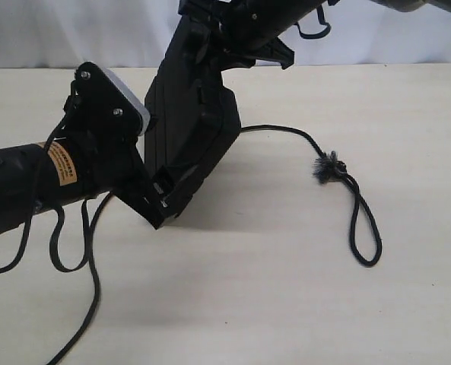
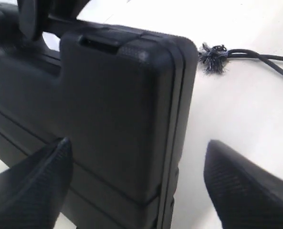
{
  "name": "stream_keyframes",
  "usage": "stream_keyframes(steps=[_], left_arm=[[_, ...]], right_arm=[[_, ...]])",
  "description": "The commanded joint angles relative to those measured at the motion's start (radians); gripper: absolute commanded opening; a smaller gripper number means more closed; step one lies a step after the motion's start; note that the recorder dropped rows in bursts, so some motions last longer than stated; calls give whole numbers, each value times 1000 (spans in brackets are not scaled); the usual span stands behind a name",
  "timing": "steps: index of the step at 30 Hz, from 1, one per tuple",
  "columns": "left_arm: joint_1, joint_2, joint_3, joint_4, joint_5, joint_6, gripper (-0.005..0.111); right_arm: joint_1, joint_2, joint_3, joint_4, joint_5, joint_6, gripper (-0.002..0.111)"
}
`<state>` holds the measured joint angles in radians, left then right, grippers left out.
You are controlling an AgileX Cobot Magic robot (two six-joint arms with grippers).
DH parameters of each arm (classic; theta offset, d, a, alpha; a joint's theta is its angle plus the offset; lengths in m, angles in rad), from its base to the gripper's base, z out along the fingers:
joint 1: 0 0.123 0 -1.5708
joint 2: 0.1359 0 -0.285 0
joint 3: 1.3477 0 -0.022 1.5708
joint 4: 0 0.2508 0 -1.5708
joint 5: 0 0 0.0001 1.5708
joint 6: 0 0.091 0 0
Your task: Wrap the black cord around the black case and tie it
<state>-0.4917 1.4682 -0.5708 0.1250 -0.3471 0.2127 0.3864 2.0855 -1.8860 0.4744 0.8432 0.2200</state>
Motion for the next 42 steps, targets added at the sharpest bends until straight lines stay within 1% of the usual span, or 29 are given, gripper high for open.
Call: stream_keyframes(steps=[1,4,6,8,13,17,23,24,25,26,28,30,32,33,35,37,40,42], left_arm=[[8,-8,-1,-8,2,-22,72],[6,-12,-2,-8,15,-22,72],[-13,-23,-9,-8,39,-2,72],[-46,-42,-47,-8,153,36,72],[-131,-60,-164,-13,409,26,72],[-137,-60,-165,-13,423,24,72],[-129,-60,-168,-6,458,22,73],[-115,-60,-187,-9,504,-9,73],[-103,-60,-208,-9,550,-76,73],[-89,-60,-237,-7,620,-176,73],[-72,-60,-324,55,801,-326,73],[-72,-60,-393,190,977,-445,73],[-72,-60,-413,318,1065,-569,73],[-72,-60,-410,398,1087,-649,72],[-72,-60,-382,520,1083,-782,72],[-72,-63,-338,614,987,-880,72],[-72,-86,-232,722,732,-983,72],[-72,-118,-151,834,531,-1106,72]], right_arm=[[0,-28,-9,71,-24,-3,4],[0,-28,-9,71,-21,-7,4],[0,-28,-9,71,-21,-13,4],[0,-28,-9,71,-26,-23,4],[0,-28,-9,71,-30,-27,4],[0,-28,-9,71,-30,-40,4],[0,-28,-9,71,-24,-44,4],[0,-28,-9,71,-24,-44,4],[0,-28,-9,71,-24,-47,4],[0,-28,-9,71,-24,-47,4],[0,-28,-9,71,-19,-47,4],[0,-28,-9,71,-13,-47,4],[0,-28,-9,71,-13,-52,4],[0,-28,-9,71,-13,-56,4],[0,-28,-9,71,-9,-63,4],[0,-28,-9,71,-1,-75,4],[0,-28,-9,71,4,-102,4],[0,-28,-9,71,11,-112,4]])
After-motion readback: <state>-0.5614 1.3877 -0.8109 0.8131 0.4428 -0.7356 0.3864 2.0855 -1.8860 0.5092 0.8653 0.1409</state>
